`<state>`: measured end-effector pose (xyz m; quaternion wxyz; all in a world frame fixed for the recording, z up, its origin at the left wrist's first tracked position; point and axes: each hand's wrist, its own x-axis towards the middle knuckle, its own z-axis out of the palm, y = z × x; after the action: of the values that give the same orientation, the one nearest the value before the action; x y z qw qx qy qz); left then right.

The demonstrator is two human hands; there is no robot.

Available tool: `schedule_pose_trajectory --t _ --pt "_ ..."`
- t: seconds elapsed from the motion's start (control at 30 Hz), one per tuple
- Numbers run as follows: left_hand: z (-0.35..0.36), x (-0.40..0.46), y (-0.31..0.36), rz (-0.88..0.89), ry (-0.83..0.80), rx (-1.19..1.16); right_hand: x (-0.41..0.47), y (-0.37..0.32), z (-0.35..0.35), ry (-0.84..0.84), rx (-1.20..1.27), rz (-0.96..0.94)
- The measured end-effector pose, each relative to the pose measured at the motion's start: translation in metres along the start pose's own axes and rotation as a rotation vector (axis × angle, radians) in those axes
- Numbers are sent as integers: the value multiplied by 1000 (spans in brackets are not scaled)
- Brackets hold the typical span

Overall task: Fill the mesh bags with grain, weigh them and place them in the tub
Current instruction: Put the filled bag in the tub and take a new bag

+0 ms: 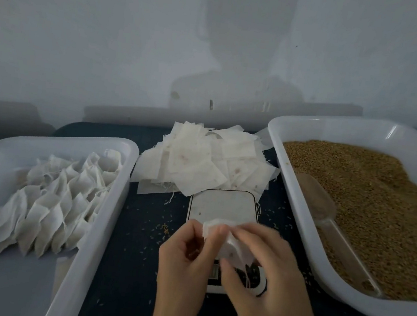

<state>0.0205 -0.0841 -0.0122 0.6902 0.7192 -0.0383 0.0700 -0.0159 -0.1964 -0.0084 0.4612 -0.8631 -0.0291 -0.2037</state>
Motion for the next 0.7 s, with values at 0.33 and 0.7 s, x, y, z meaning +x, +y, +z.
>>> schedule_pose_trajectory --t 0.33,0.7 --pt "-1 -4 6 261 -150 408 2 0 -9 15 -280 -14" --pt "-6 -4 19 29 -214 435 4 -8 -16 -89 -141 -60"
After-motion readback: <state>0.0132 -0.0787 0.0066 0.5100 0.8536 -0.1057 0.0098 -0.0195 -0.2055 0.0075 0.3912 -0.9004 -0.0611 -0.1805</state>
